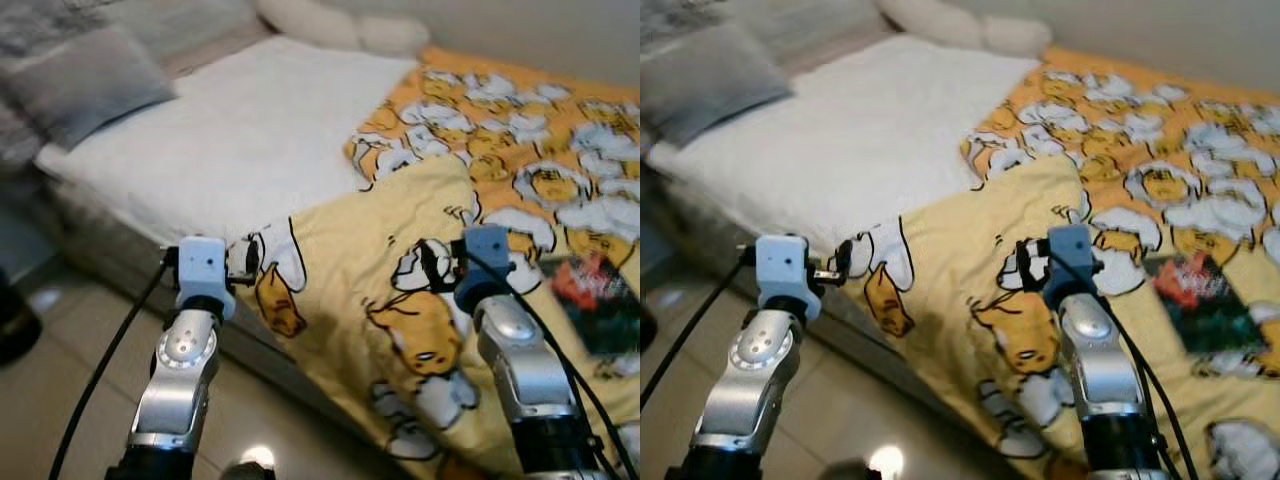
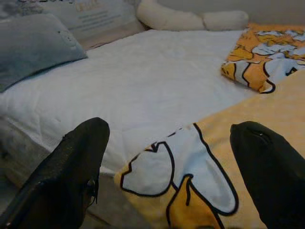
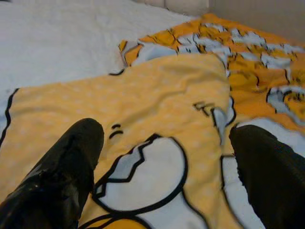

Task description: Clean up the room

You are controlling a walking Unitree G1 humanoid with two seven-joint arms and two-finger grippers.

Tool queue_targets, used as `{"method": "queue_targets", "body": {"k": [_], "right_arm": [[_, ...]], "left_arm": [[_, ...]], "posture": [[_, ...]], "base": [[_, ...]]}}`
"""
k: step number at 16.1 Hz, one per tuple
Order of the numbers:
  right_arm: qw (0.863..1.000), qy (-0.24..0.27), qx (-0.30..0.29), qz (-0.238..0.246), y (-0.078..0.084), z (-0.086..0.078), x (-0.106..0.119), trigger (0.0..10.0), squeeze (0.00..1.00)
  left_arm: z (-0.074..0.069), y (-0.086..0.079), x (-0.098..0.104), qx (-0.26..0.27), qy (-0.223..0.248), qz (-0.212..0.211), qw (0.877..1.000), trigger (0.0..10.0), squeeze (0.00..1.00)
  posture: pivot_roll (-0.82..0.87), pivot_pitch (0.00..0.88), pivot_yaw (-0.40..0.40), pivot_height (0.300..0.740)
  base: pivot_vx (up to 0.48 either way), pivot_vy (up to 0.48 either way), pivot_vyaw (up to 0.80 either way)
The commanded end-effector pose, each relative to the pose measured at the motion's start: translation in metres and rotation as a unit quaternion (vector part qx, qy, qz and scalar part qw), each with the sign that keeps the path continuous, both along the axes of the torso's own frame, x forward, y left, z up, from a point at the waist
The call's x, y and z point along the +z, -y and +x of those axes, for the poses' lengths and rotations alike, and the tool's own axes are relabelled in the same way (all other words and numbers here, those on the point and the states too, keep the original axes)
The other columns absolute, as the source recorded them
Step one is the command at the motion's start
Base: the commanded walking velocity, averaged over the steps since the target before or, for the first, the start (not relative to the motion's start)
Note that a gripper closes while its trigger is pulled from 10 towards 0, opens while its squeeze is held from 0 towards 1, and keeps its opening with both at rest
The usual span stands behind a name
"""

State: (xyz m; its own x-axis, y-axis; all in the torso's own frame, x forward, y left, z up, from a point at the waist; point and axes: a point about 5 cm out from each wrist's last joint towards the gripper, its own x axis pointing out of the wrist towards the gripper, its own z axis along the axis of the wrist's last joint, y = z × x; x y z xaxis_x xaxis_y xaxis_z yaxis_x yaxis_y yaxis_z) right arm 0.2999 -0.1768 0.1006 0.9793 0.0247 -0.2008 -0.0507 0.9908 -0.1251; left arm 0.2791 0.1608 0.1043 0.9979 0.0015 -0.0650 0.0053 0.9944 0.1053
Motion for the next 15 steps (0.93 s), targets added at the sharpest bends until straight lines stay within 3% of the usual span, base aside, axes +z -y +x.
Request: {"method": "queue_targets", "body": {"k": [1, 15], "right_arm": [[1.000, 0.001, -0.001, 0.000, -0.0010, -0.0003, 0.0006, 10.0, 0.00], [1.000, -0.011, 0.017, -0.006, -0.0055, -0.0024, -0.0059, 10.0, 0.00]], "left_arm": [[0.0011, -0.0027, 0.0018, 0.003, 0.002, 0.007, 1.000, 10.0, 0.50], [-0.0015, -0.0019, -0.0002, 0.000, 0.000, 0.007, 1.000, 10.0, 0.50]], "posture": [[-0.03, 0.000, 0.004, 0.740], [-0.03, 0.000, 0.003, 0.740]], "base": [[0.000, -0.465, 0.00], [0.000, -0.461, 0.00]]}}
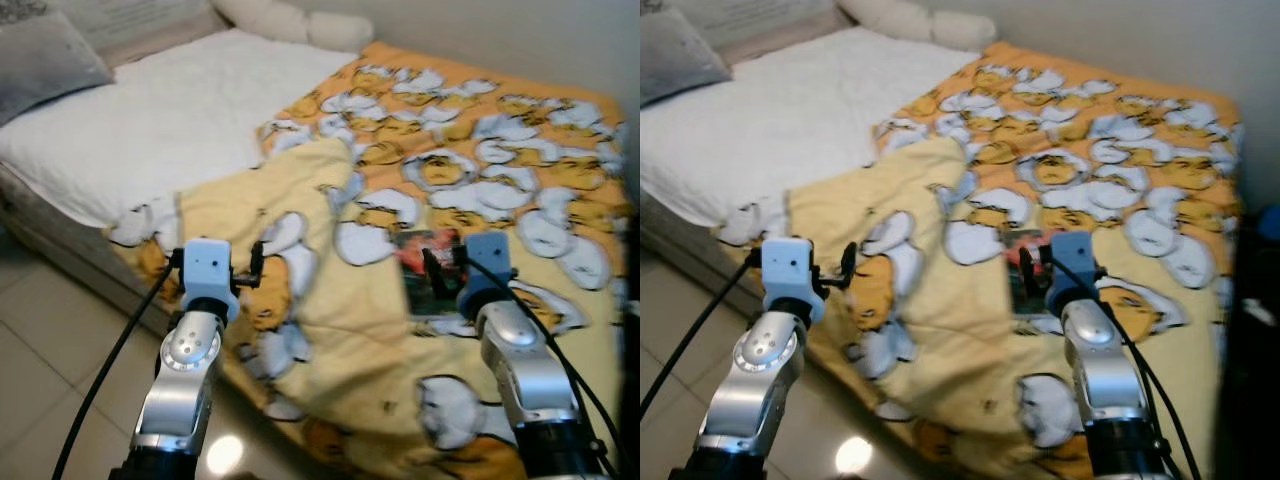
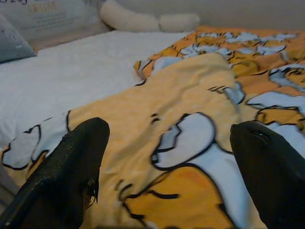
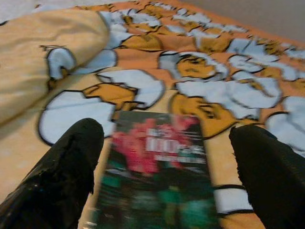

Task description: Clean up the room

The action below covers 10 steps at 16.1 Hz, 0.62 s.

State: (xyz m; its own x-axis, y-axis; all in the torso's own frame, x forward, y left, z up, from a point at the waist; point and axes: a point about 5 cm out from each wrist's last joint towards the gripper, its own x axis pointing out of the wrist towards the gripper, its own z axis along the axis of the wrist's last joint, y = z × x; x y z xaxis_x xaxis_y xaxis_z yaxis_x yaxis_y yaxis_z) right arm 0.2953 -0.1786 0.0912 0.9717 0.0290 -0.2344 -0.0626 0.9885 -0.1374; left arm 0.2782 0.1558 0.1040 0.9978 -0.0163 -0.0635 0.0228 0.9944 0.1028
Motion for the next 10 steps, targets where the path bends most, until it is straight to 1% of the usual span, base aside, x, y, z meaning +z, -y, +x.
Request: {"method": "queue_targets", "body": {"k": [1, 2, 4, 8, 10], "right_arm": [[1.000, 0.005, 0.016, 0.002, -0.0082, 0.0021, 0.0032, 10.0, 0.00], [1.000, 0.005, 0.016, 0.002, -0.0084, 0.0020, 0.0030, 10.0, 0.00], [0.999, -0.002, 0.033, 0.015, -0.0137, 0.0015, 0.0007, 10.0, 0.00], [0.999, -0.010, 0.038, 0.020, -0.0158, 0.0001, -0.0019, 10.0, 0.00], [0.999, -0.016, 0.035, 0.028, -0.0154, -0.0001, -0.0037, 10.0, 0.00]], "left_arm": [[-0.0008, -0.0070, 0.0001, 0.009, -0.001, 0.009, 1.000, 10.0, 0.50], [-0.0009, -0.0070, 0.0001, 0.010, -0.001, 0.009, 1.000, 10.0, 0.50], [-0.0021, -0.0109, -0.0018, 0.025, -0.007, -0.001, 1.000, 10.0, 0.47], [-0.0032, -0.0118, -0.0032, 0.026, -0.009, 0.006, 1.000, 10.0, 0.47], [-0.0036, -0.0102, -0.0040, 0.018, -0.011, 0.011, 1.000, 10.0, 0.48]], "posture": [[-0.03, 0.000, 0.000, 0.740], [-0.03, 0.000, 0.000, 0.740], [-0.02, 0.000, -0.008, 0.740], [-0.02, 0.000, -0.008, 0.740], [-0.02, 0.000, -0.008, 0.740]], "base": [[0.000, -0.461, 0.00], [0.000, -0.461, 0.00], [0.000, 0.000, 0.00], [0.000, 0.000, 0.00], [0.000, 0.000, 0.00]]}}
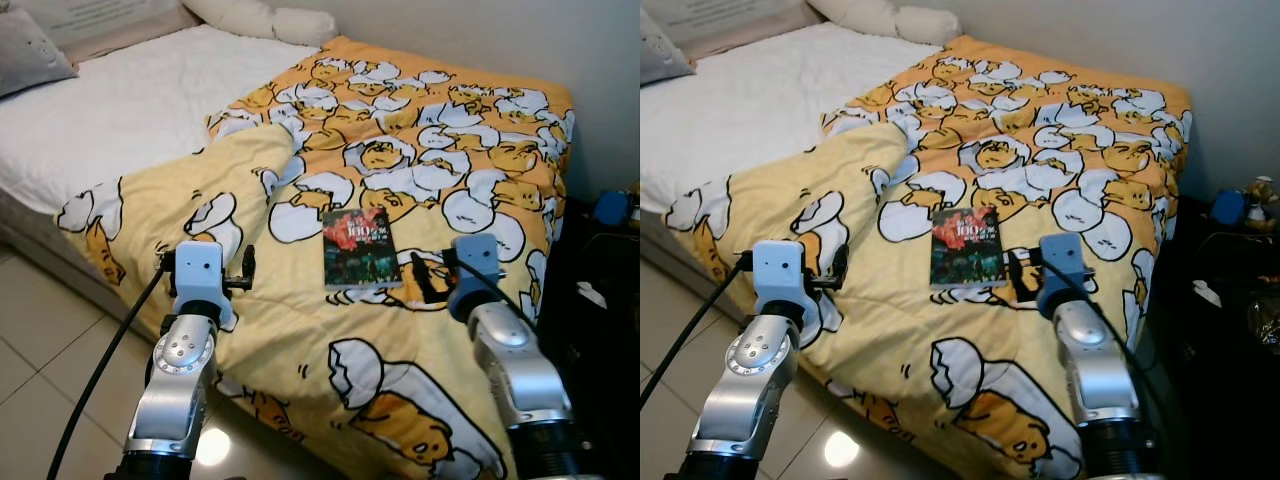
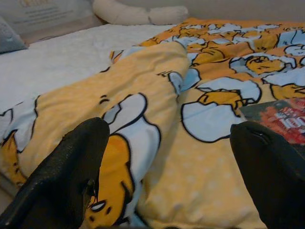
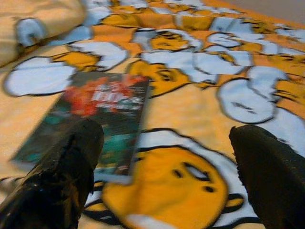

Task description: Clean up the room

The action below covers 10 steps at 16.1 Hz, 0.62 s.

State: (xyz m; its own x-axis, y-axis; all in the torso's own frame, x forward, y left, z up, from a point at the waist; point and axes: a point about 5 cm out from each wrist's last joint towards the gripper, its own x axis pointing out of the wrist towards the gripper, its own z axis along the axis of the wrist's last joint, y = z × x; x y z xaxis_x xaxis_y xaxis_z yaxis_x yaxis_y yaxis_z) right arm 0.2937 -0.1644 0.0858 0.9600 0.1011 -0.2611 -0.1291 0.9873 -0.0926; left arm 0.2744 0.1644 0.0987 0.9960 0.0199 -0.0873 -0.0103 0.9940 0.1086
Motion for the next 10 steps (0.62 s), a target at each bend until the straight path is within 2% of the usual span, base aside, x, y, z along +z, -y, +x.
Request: {"method": "queue_targets", "body": {"k": [1, 3, 6, 7, 8, 9, 10], "right_arm": [[1.000, -0.001, 0.001, 0.008, 0.000, 0.002, 0.002, 10.0, 0.00], [1.000, -0.002, -0.001, 0.011, 0.000, 0.005, 0.001, 10.0, 0.00], [0.999, -0.018, 0.004, 0.034, -0.002, 0.015, -0.001, 10.0, 0.00], [0.999, -0.022, 0.007, 0.036, -0.003, 0.018, -0.002, 10.0, 0.05], [0.998, -0.029, 0.019, 0.051, -0.004, 0.023, -0.003, 10.0, 1.00], [0.995, -0.047, 0.032, 0.081, -0.006, 0.036, -0.006, 10.0, 1.00], [0.994, -0.056, 0.031, 0.092, -0.006, 0.042, -0.007, 10.0, 1.00]], "left_arm": [[0.000, -0.001, 0.001, -0.003, 0.000, 0.010, 1.000, 10.0, 0.48], [0.001, -0.001, 0.002, -0.005, 0.000, 0.012, 1.000, 10.0, 0.48], [0.002, 0.001, 0.001, -0.039, -0.010, 0.023, 0.999, 10.0, 0.48], [0.002, 0.002, 0.000, -0.059, -0.017, 0.028, 0.998, 10.0, 0.48], [0.000, 0.004, -0.001, -0.092, -0.024, 0.043, 0.995, 10.0, 0.48], [-0.005, 0.006, -0.001, -0.158, -0.038, 0.057, 0.985, 10.0, 0.48], [-0.007, 0.007, 0.001, -0.182, -0.039, 0.061, 0.981, 10.0, 0.48]], "posture": [[-0.02, 0.000, -0.008, 0.740], [-0.02, 0.000, -0.001, 0.740], [-0.02, 0.000, 0.008, 0.740], [-0.02, 0.000, 0.008, 0.740], [0.00, 0.000, 0.009, 0.740], [0.01, 0.000, 0.003, 0.740], [0.02, 0.000, 0.001, 0.740]], "base": [[0.000, 0.000, 0.00], [0.000, 0.000, 0.00], [0.000, 0.000, 0.00], [0.000, 0.000, 0.00], [0.000, 0.000, 0.00], [0.000, 0.000, 0.00], [0.000, 0.000, 0.00]]}}
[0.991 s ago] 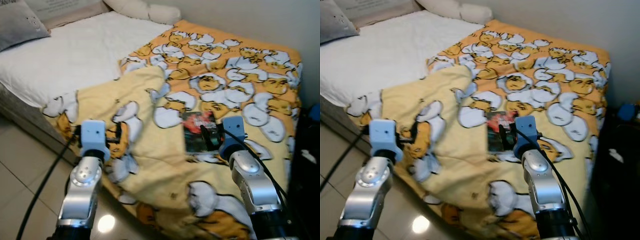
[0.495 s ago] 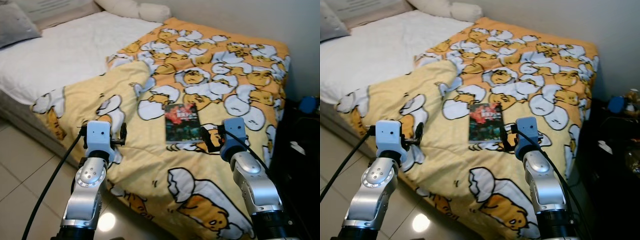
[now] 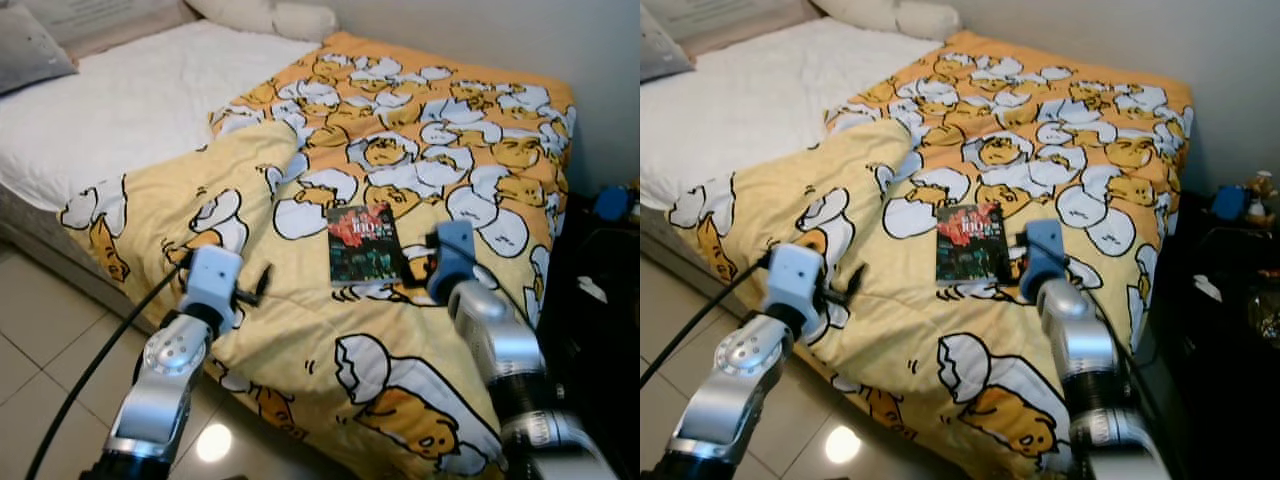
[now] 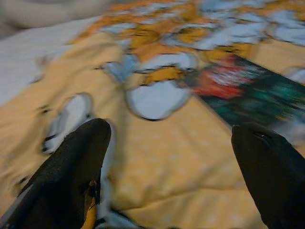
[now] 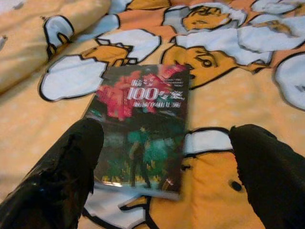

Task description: Clean up the room

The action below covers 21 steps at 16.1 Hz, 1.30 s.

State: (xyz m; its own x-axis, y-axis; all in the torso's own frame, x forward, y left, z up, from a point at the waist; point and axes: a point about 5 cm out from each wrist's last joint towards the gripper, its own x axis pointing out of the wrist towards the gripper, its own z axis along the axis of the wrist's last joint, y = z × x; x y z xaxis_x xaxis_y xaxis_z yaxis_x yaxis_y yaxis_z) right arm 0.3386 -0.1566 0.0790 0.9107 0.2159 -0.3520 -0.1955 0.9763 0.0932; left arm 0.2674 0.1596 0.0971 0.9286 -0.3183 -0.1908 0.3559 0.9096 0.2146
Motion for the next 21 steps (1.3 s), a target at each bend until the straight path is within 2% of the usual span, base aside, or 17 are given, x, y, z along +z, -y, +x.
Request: {"method": "queue_targets", "body": {"k": [1, 2, 3, 5, 6, 7, 9, 14, 17, 18, 21], "right_arm": [[1.000, -0.013, -0.007, 0.028, 0.003, 0.008, -0.001, 10.0, 1.00], [1.000, -0.013, -0.007, 0.028, 0.003, 0.008, -0.001, 10.0, 1.00], [0.998, -0.025, -0.025, 0.048, 0.007, 0.017, 0.002, 10.0, 0.00], [0.996, -0.029, -0.042, 0.067, 0.010, 0.022, 0.005, 10.0, 0.00], [0.994, -0.037, -0.065, 0.085, 0.014, 0.026, 0.004, 10.0, 0.00], [0.994, -0.040, -0.076, 0.074, 0.016, 0.026, 0.001, 10.0, 0.00], [0.994, -0.044, -0.078, 0.066, 0.017, 0.025, -0.002, 10.0, 0.00], [0.984, -0.069, -0.131, 0.098, 0.024, 0.018, -0.014, 10.0, 0.00], [0.977, -0.071, -0.141, 0.142, 0.023, 0.017, -0.016, 10.0, 0.00], [0.972, -0.068, -0.140, 0.176, 0.021, 0.018, -0.016, 10.0, 0.00], [0.969, -0.057, -0.105, 0.215, 0.013, 0.018, -0.014, 10.0, 0.00]], "left_arm": [[-0.004, 0.002, 0.007, -0.052, -0.005, -0.004, 0.999, 10.0, 0.48], [-0.004, 0.002, 0.007, -0.052, -0.005, -0.004, 0.999, 10.0, 0.48], [-0.007, 0.002, 0.013, -0.099, -0.012, 0.012, 0.995, 10.0, 0.48], [-0.013, 0.000, 0.019, -0.136, -0.017, 0.032, 0.990, 10.0, 0.48], [-0.021, -0.001, 0.029, -0.177, -0.025, 0.046, 0.983, 10.0, 0.48], [-0.028, -0.002, 0.034, -0.191, -0.028, 0.049, 0.980, 10.0, 0.48], [-0.039, -0.004, 0.041, -0.201, -0.034, 0.052, 0.978, 10.0, 0.48], [-0.069, -0.008, 0.047, -0.211, -0.067, 0.055, 0.974, 10.0, 0.48], [-0.074, -0.008, 0.050, -0.209, -0.072, 0.052, 0.974, 10.0, 0.48], [-0.076, -0.007, 0.050, -0.209, -0.075, 0.052, 0.974, 10.0, 0.48], [-0.074, -0.006, 0.053, -0.206, -0.076, 0.049, 0.974, 10.0, 0.48]], "posture": [[0.05, 0.000, -0.013, 0.740], [0.05, 0.000, -0.013, 0.740], [0.09, 0.000, -0.024, 0.740], [0.14, 0.000, -0.029, 0.740], [0.16, 0.010, -0.031, 0.740], [0.19, 0.047, -0.030, 0.740], [0.20, 0.080, -0.018, 0.740], [0.22, 0.146, 0.007, 0.740], [0.22, 0.155, 0.017, 0.740], [0.22, 0.154, 0.020, 0.740], [0.22, 0.147, 0.022, 0.740]], "base": [[0.000, 0.000, 0.00], [0.000, 0.000, 0.00], [0.000, 0.000, 0.00], [0.000, 0.000, 0.00], [0.000, 0.000, 0.00], [0.000, 0.000, 0.00], [0.000, 0.000, 0.00], [0.000, 0.000, 0.00], [0.000, 0.000, 0.00], [0.000, 0.000, 0.00], [0.000, 0.000, 0.00]]}}
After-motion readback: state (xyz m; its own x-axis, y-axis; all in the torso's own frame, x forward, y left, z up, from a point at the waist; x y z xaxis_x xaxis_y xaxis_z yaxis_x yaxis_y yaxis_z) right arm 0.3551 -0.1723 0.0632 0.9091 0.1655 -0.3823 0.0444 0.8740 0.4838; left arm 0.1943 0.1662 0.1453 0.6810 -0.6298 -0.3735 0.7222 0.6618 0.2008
